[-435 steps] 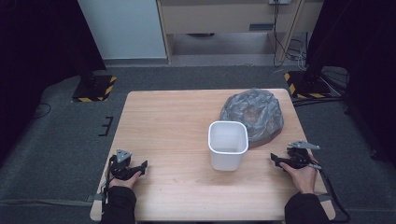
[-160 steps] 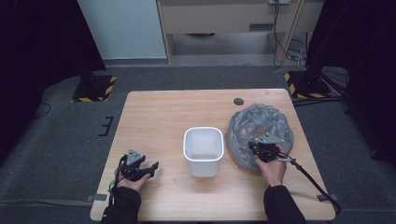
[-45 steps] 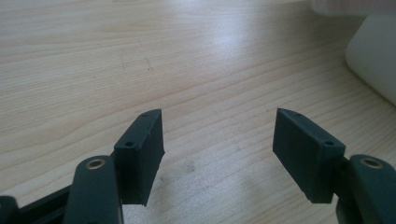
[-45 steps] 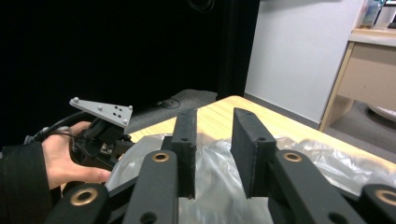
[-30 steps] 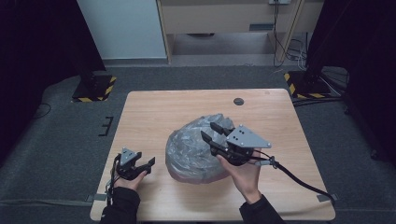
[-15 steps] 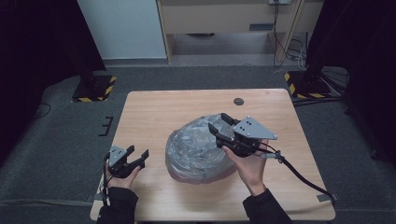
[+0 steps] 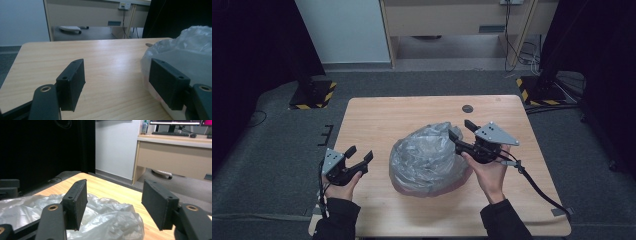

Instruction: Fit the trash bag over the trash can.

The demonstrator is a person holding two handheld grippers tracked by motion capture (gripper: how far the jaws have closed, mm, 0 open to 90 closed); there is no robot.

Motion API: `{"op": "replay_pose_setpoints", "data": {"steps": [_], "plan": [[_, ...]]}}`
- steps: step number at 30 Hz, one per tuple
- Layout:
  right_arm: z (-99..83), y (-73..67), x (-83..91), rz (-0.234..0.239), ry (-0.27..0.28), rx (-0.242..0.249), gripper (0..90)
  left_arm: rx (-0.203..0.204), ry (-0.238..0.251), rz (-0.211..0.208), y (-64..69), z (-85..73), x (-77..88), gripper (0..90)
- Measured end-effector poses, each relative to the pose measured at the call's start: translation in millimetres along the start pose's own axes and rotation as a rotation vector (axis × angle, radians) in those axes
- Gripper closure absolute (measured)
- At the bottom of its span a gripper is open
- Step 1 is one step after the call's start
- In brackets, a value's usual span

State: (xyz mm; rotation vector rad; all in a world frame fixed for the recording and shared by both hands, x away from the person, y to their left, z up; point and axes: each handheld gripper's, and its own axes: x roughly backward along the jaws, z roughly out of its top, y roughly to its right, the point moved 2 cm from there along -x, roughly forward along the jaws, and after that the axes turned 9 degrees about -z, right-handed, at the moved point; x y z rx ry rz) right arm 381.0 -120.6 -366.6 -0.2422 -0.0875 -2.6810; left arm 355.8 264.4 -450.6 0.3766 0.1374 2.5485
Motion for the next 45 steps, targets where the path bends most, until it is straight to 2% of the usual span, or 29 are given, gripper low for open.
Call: {"op": "replay_pose_setpoints", "data": {"steps": [3,9,15,20,23,30,34,37,40,44,45], "plan": [[-6.1,5.7,-3.3,-0.005,-0.013,-0.015,33.5,-0.005,0.013,-0.023,10.8,9.3,-7.7,28.2],[-18.6,7.5,-8.9,-0.007,-0.054,0.001,29.0,-0.013,0.009,-0.093,40.6,21.0,-23.0,26.2],[-35.3,2.8,-10.9,0.013,-0.093,0.023,26.5,-0.047,-0.036,-0.122,59.0,14.4,-28.5,25.4],[-51.5,-0.8,-11.0,0.033,-0.117,0.03,26.3,-0.061,-0.074,-0.13,62.9,2.2,-27.1,25.1],[-58.6,-2.5,-12.2,0.04,-0.141,0.036,26.7,-0.068,-0.078,-0.125,63.3,-2.3,-24.9,25.0],[-67.6,-6.1,-10.9,0.06,-0.13,0.031,27.4,-0.092,-0.092,-0.106,64.3,-13.2,-24.4,25.1],[-64.4,-4.1,-9.3,0.063,-0.124,0.032,28.2,-0.097,-0.086,-0.108,65.4,-13.4,-25.3,25.1],[-54.7,1.4,-7.0,0.067,-0.092,-0.001,30.0,-0.094,-0.083,-0.107,65.1,-14.5,-26.0,25.1],[-48.7,2.8,-6.0,0.068,-0.074,-0.01,31.0,-0.095,-0.084,-0.107,64.7,-15.1,-26.3,25.1],[-36.0,0.8,-4.4,0.09,-0.038,-0.041,33.0,-0.093,-0.084,-0.108,64.8,-15.6,-26.9,25.1],[-30.9,-2.7,-3.4,0.108,-0.031,-0.053,33.6,-0.094,-0.082,-0.107,64.9,-15.6,-26.9,25.1]]}}
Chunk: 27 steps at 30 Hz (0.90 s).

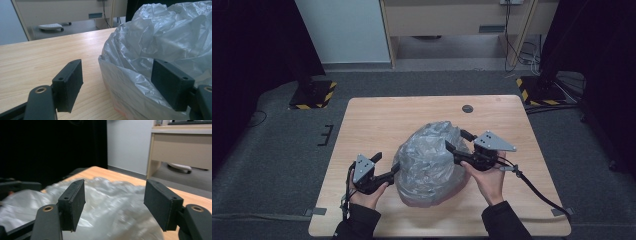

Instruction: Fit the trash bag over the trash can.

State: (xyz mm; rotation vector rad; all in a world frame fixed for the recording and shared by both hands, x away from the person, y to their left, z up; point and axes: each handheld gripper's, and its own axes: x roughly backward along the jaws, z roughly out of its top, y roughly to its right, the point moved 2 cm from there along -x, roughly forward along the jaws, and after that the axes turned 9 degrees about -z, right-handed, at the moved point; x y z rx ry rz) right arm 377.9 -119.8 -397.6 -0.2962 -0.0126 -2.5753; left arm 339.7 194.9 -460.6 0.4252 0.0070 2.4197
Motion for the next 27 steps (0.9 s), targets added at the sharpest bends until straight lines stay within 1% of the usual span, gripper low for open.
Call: {"op": "replay_pose_setpoints", "data": {"steps": [1,2,3,4,5,6,9,10,11,12,13,14,18,20,21,22,23,25,27], "plan": [[0.0,0.0,0.0,0.0,0.0,0.0,33.6,0.0,0.0,0.0,0.0,0.0,0.0,25.2],[1.7,-2.4,0.3,0.011,0.007,0.0,33.7,0.001,0.0,-0.001,0.0,-0.1,0.0,25.2],[2.8,-5.6,0.7,0.022,0.011,0.001,33.8,0.0,0.001,0.001,0.1,-0.1,-0.1,25.2],[2.9,-13.3,1.1,0.048,0.007,0.004,33.8,0.0,0.001,0.001,0.1,-0.2,-0.2,25.2],[2.9,-13.3,1.1,0.048,0.007,0.004,33.8,0.001,-0.001,0.0,0.1,-0.4,-0.5,25.2],[2.0,-17.3,0.5,0.06,0.005,0.008,33.8,-0.001,-0.002,0.001,0.2,-0.5,-0.7,25.2],[-4.0,-28.4,-4.2,0.098,-0.026,0.027,33.2,-0.002,-0.003,0.001,0.9,-0.6,-1.0,25.3],[-10.2,-34.0,-8.3,0.114,-0.05,0.039,33.2,-0.001,-0.003,0.0,0.8,-0.6,-0.9,25.4],[-10.2,-34.0,-8.3,0.114,-0.05,0.039,33.2,-0.001,-0.003,0.0,0.8,-0.6,-0.9,25.4],[-16.6,-37.4,-11.5,0.115,-0.069,0.059,33.1,-0.002,-0.002,0.002,0.4,-0.6,-0.8,25.4],[-16.6,-37.4,-11.5,0.115,-0.069,0.059,33.1,-0.001,-0.002,0.003,0.0,-0.6,-0.7,25.4],[-21.1,-39.4,-14.6,0.115,-0.086,0.072,33.1,0.001,-0.003,0.006,-0.7,-0.8,-0.7,25.4],[-23.0,-39.3,-17.7,0.12,-0.099,0.068,33.5,0.002,-0.001,0.007,-1.3,-0.9,-0.5,25.5],[-23.7,-38.1,-19.5,0.121,-0.112,0.073,33.5,0.001,0.002,0.007,-1.3,-0.8,-0.5,25.5],[-24.5,-37.3,-20.4,0.117,-0.119,0.085,33.5,0.002,0.002,0.006,-1.2,-0.7,-0.5,25.5],[-26.5,-36.8,-22.1,0.117,-0.137,0.102,33.6,0.002,0.004,0.006,-1.1,-0.5,-0.4,25.5],[-26.5,-36.8,-22.1,0.117,-0.137,0.102,33.6,0.002,0.004,0.006,-1.1,-0.5,-0.4,25.5],[-29.4,-36.9,-23.9,0.119,-0.154,0.122,33.7,0.002,0.005,0.006,-1.3,-0.4,-0.4,25.5],[-31.3,-37.7,-25.2,0.121,-0.15,0.135,34.1,0.001,0.006,0.007,-1.6,-0.4,-0.4,25.5]]}}
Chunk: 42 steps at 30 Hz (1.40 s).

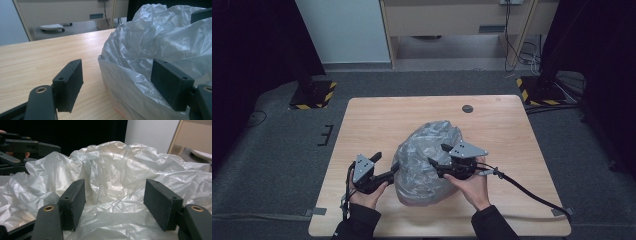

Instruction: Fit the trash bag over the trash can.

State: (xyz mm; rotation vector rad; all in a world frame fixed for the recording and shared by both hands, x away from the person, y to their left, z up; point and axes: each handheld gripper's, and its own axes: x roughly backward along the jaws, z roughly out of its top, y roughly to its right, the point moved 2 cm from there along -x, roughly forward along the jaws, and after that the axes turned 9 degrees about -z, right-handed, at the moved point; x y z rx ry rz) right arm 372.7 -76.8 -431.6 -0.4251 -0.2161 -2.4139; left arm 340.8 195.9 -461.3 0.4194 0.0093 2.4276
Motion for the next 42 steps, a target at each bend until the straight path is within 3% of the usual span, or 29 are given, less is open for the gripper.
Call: {"op": "replay_pose_setpoints", "data": {"steps": [12,18,19,23,32,42], "plan": [[-2.8,-2.7,-1.4,-0.021,0.029,0.046,33.9,0.001,-0.004,0.002,-2.1,-2.1,-1.2,25.3],[9.8,2.5,8.5,-0.01,0.093,-0.025,33.6,0.004,0.004,-0.003,-3.7,-1.6,0.3,25.3],[14.9,6.4,11.3,-0.011,0.115,-0.054,33.6,0.004,0.004,-0.002,-3.9,-1.8,0.4,25.3],[21.9,13.3,14.9,-0.018,0.134,-0.085,33.5,0.0,-0.002,-0.006,-3.9,-3.2,-0.5,25.3],[34.6,18.1,14.2,-0.021,0.145,-0.091,33.5,-0.002,-0.002,-0.011,-3.7,-4.2,-1.3,25.3],[37.1,14.9,2.7,-0.008,0.116,-0.084,33.6,-0.005,-0.007,-0.018,-2.9,-6.1,-2.3,25.3]]}}
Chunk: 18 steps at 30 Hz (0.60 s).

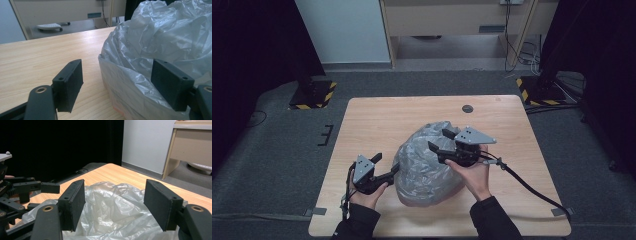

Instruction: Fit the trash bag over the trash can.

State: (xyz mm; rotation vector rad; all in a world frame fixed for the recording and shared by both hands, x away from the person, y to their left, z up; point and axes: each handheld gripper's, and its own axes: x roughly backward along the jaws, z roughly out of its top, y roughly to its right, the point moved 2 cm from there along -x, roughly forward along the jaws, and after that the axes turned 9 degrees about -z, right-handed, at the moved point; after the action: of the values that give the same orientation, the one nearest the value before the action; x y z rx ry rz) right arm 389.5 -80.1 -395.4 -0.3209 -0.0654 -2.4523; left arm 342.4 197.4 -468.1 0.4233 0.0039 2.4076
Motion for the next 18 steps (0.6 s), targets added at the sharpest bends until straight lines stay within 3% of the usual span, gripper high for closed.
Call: {"op": "replay_pose_setpoints", "data": {"steps": [6,9,18], "plan": [[1.5,0.4,-10.9,0.018,-0.035,0.012,36.0,-0.005,-0.014,-0.004,0.0,-3.6,-2.0,25.3],[2.0,-3.9,-16.0,0.026,-0.069,0.048,38.1,-0.009,-0.011,-0.005,1.0,-2.8,-2.7,25.4],[3.8,-10.0,-29.4,0.042,-0.111,0.053,41.1,-0.009,-0.011,-0.002,0.2,-3.1,-2.7,25.4]]}}
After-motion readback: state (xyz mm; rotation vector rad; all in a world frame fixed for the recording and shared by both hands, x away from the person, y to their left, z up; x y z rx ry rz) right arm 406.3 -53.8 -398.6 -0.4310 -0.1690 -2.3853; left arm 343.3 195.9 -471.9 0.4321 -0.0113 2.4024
